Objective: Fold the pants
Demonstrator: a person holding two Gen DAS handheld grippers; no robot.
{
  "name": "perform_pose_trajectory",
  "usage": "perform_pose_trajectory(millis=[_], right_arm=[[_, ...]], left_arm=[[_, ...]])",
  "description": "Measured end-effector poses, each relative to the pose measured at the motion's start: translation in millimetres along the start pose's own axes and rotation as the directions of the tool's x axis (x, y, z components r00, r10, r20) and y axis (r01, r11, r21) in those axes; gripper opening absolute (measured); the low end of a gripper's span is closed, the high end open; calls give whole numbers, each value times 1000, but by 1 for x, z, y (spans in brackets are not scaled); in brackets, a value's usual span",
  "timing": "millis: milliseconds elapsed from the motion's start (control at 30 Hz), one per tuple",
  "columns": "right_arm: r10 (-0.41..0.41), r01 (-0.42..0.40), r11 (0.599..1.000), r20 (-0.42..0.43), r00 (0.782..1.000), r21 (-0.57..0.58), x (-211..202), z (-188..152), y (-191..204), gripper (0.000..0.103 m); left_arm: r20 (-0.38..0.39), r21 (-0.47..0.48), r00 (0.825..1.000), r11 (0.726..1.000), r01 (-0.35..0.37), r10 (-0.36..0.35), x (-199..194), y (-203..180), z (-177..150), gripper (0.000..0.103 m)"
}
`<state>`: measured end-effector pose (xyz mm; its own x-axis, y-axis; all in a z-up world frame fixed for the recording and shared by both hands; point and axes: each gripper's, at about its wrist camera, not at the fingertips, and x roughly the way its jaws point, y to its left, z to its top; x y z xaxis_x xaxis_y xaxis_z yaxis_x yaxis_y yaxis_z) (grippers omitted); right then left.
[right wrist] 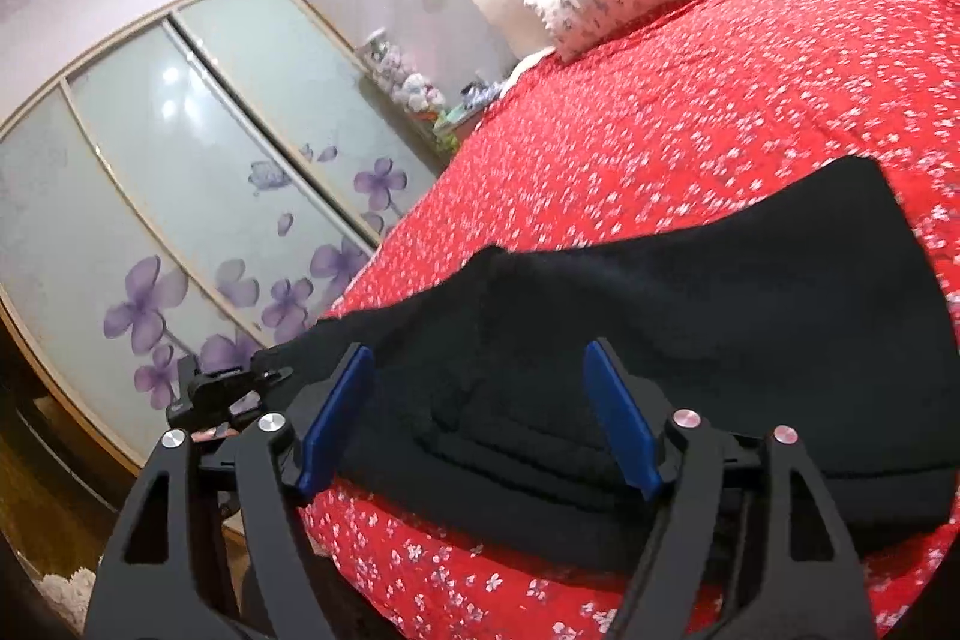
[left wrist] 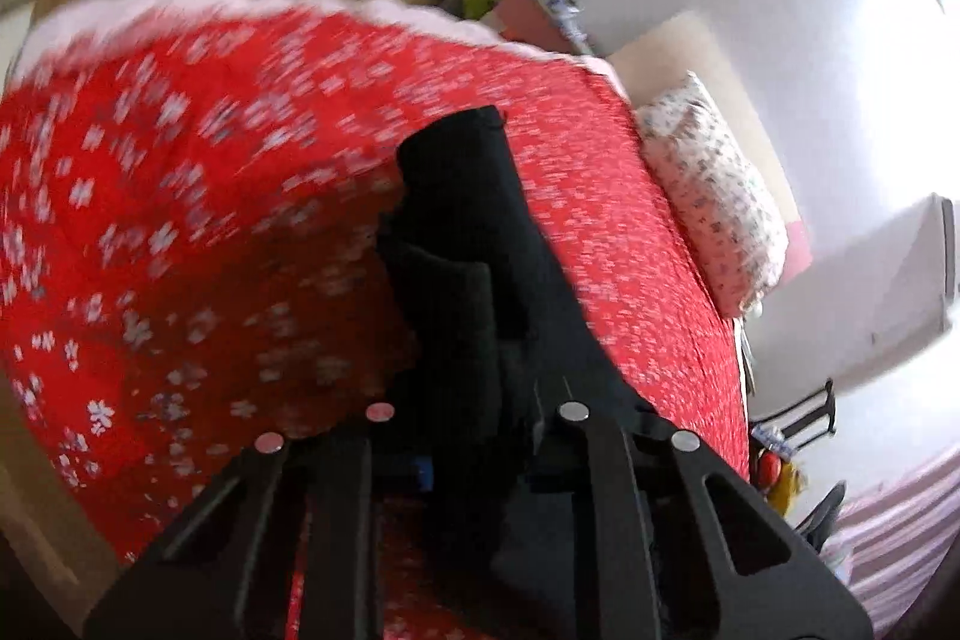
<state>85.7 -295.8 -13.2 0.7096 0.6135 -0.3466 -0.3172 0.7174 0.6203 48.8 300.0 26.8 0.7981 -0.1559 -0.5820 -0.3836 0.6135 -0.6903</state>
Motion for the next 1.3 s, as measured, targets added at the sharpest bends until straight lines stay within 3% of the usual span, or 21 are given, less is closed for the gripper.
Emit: perform_pose_trajectory(millis=[200,333,533,700,900,1100,1133,1233,1300], right_arm=[[-13,1,994,110,994,112,-32,16,-23,85],[-40,9,982,161,986,187,-49,23,-42,86],[-60,-7,961,231,971,277,-77,30,-66,86],[-83,0,955,270,959,297,-95,32,-77,86],[-129,2,934,335,933,356,-121,35,-101,86],[-134,-26,912,356,925,410,-133,33,-120,86],[-130,-31,911,357,925,412,-134,33,-122,86],[-125,-35,914,363,923,404,-138,36,-124,86],[-129,-30,917,367,921,399,-139,38,-124,86]], left_arm=[[52,197,998,980,34,-45,-24,-76,-11,17],[53,318,991,943,101,-124,-40,-135,-32,17],[-41,446,973,867,222,-228,-49,-227,-87,17],[-155,489,957,823,290,-245,-28,-280,-145,16],[-316,541,926,763,354,-205,23,-321,-244,16],[-413,600,909,737,310,-47,83,-319,-328,16],[-417,604,908,736,304,-34,87,-315,-334,16],[-366,649,930,706,283,-37,82,-320,-345,16],[-360,658,932,695,290,-48,77,-324,-349,16]])
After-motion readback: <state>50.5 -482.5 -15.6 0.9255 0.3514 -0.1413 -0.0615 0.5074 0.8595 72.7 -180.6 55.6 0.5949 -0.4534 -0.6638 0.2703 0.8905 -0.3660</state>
